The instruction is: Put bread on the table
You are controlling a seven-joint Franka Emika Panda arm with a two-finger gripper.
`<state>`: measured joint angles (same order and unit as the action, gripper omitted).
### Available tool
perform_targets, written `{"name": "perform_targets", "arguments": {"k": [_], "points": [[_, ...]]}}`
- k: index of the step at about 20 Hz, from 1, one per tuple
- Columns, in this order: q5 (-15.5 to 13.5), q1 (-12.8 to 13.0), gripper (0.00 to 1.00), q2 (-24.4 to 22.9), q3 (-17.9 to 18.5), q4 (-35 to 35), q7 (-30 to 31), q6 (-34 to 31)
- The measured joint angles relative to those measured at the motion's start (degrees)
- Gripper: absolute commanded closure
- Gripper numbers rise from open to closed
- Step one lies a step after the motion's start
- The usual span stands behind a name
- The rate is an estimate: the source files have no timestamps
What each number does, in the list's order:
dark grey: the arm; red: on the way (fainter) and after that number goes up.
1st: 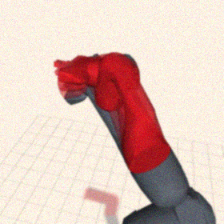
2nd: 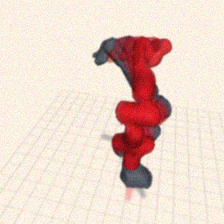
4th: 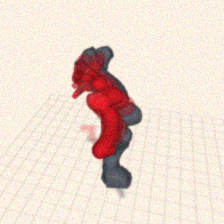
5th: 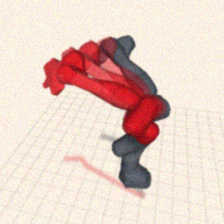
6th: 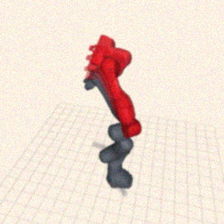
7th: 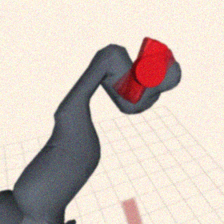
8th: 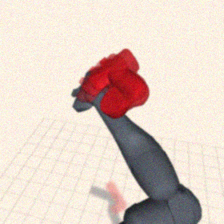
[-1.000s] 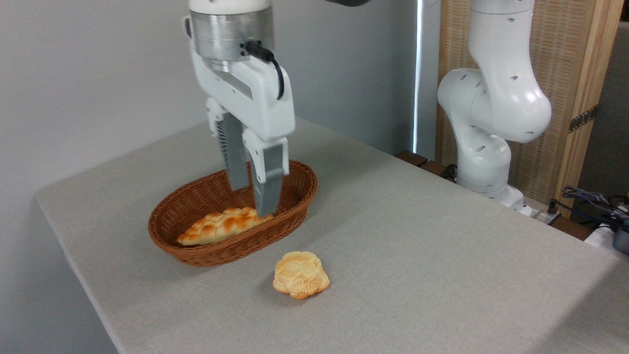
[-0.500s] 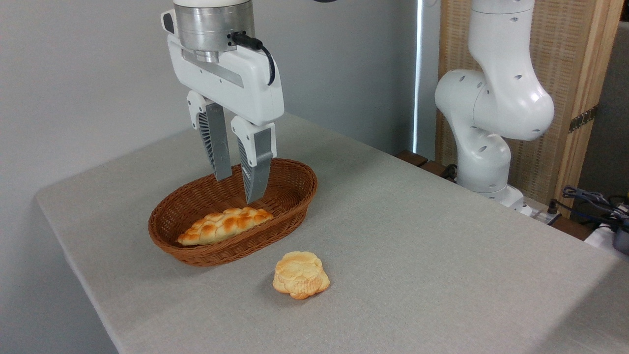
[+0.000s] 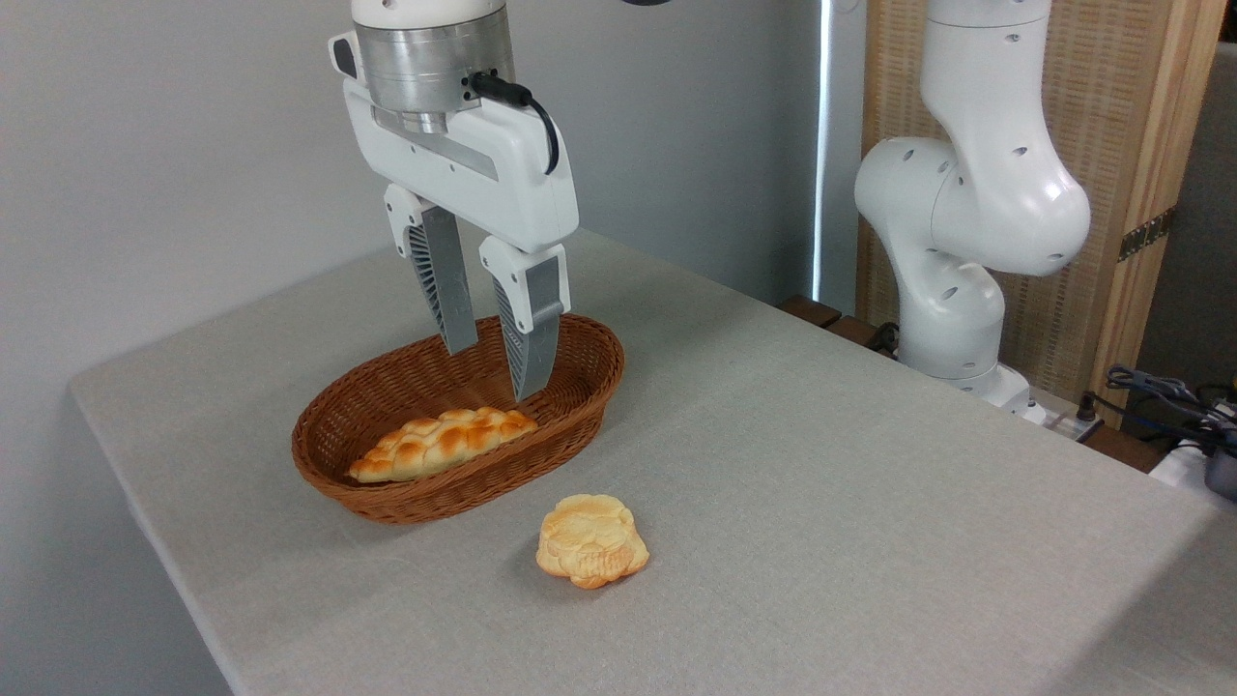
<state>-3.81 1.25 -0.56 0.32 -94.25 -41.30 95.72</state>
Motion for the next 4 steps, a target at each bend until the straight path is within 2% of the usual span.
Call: {"name": "perform_targets", "arguments": {"k": [4], "points": [[0.0,-0.21,0.0,0.0,0.29,-0.01,-0.05,0.0]]}}
